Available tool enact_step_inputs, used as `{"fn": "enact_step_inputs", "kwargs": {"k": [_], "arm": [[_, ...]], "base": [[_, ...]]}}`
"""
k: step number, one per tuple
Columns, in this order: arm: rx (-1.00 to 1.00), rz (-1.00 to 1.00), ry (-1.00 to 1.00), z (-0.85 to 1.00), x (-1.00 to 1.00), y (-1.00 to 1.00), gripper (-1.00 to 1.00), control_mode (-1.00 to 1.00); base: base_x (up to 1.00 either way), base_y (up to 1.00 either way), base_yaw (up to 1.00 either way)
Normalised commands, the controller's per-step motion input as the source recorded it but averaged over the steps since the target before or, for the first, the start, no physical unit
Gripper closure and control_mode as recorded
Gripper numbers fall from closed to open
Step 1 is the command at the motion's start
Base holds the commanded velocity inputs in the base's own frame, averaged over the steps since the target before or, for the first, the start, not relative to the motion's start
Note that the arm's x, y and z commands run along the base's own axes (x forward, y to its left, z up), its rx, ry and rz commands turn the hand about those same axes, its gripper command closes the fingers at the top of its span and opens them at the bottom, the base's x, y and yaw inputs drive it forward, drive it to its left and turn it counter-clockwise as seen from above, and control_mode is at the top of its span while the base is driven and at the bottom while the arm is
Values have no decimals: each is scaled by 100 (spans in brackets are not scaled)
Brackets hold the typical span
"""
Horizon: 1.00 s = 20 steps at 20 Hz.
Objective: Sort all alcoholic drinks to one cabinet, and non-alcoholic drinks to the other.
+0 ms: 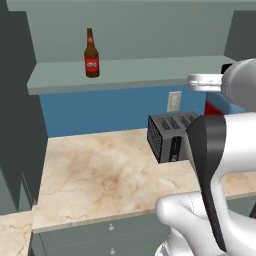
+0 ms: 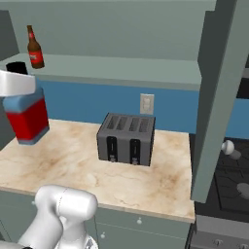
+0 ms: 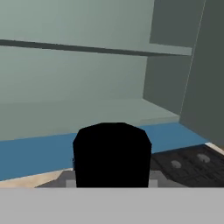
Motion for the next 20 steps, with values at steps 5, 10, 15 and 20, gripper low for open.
{"fn": "enact_step_inputs", "kwargs": {"k": [5, 10, 15, 20], "arm": [[0, 4, -6, 43, 21, 0, 100, -100], [0, 3, -1, 24, 42, 0, 100, -100], [0, 2, -3, 15, 45, 1, 100, -100], [0, 1, 0, 5, 50, 10, 100, -100]], "base": [[0, 0, 0], [0, 0, 0], [0, 0, 0], [0, 0, 0]]}}
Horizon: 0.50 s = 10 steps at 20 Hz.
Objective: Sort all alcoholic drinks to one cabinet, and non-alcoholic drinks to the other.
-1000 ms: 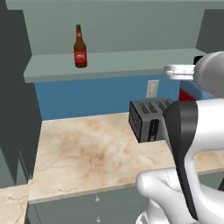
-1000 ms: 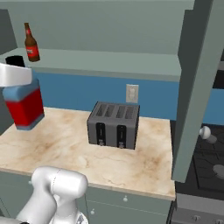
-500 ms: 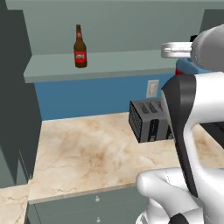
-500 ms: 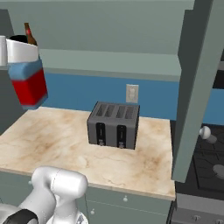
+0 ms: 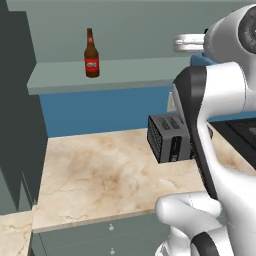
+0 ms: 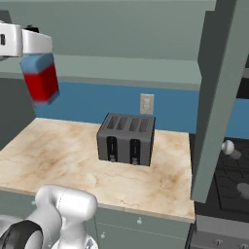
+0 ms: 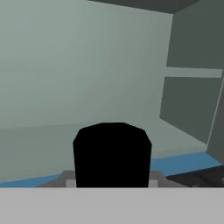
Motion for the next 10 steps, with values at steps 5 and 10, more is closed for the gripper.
{"fn": "enact_step_inputs", "kwargs": {"k": [5, 10], "arm": [[0, 0, -5, 0, 45, 12, 100, -100], [0, 0, -16, 0, 45, 2, 100, -100]], "base": [[0, 0, 0], [0, 0, 0]]}}
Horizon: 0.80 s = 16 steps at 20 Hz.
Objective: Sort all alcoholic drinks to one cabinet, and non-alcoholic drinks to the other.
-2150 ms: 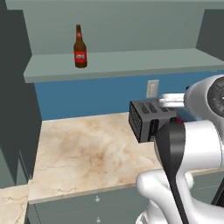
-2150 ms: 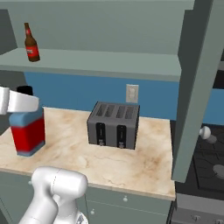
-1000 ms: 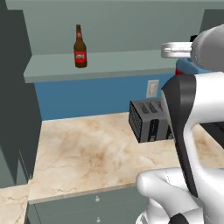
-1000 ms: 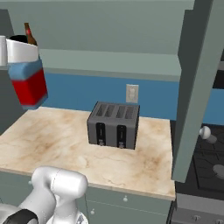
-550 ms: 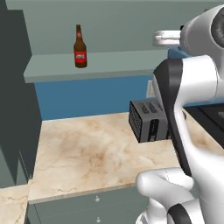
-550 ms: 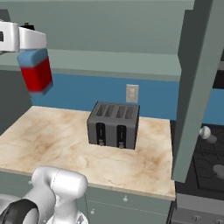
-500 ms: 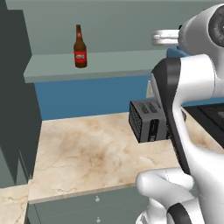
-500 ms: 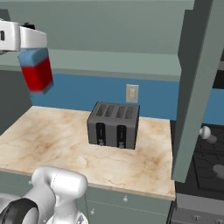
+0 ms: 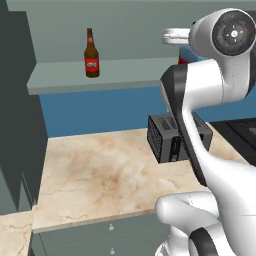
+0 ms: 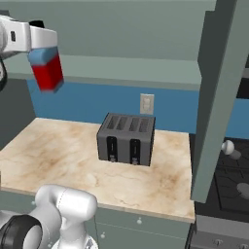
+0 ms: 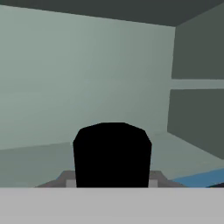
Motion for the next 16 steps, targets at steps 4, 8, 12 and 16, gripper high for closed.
{"fn": "enact_step_inputs", "kwargs": {"k": [4, 8, 12, 16], "arm": [[0, 0, -16, 0, 41, 0, 100, -100], [0, 0, -10, 0, 35, 0, 100, -100], [0, 0, -1, 0, 32, 0, 100, -100], [0, 0, 0, 0, 29, 0, 100, -100]], "base": [[0, 0, 0], [0, 0, 0], [0, 0, 0], [0, 0, 0]]}}
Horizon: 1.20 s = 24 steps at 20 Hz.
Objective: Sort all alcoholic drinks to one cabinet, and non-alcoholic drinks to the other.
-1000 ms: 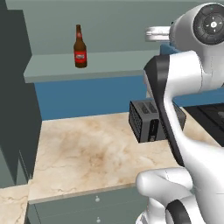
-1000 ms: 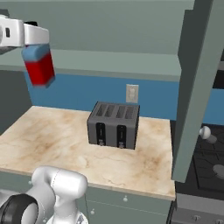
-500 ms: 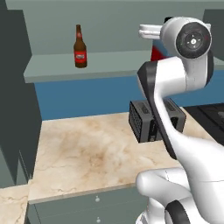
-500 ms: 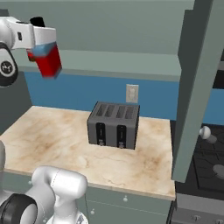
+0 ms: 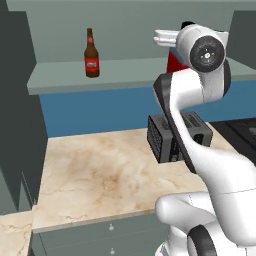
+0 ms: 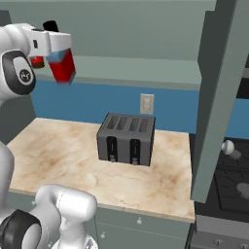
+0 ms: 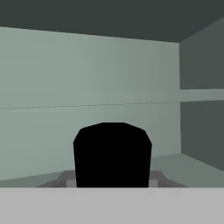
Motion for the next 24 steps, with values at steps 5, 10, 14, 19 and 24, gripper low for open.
{"fn": "enact_step_inputs", "kwargs": {"k": [5, 10, 14, 19, 24], "arm": [[0, 0, 0, 0, 34, 1, 100, -100], [0, 0, 1, 0, 39, 1, 100, -100], [0, 0, 2, 0, 40, 0, 100, -100], [0, 0, 3, 0, 38, 0, 100, -100], [0, 0, 2, 0, 40, 1, 100, -100]], "base": [[0, 0, 0], [0, 0, 0], [0, 0, 0], [0, 0, 0], [0, 0, 0]]}}
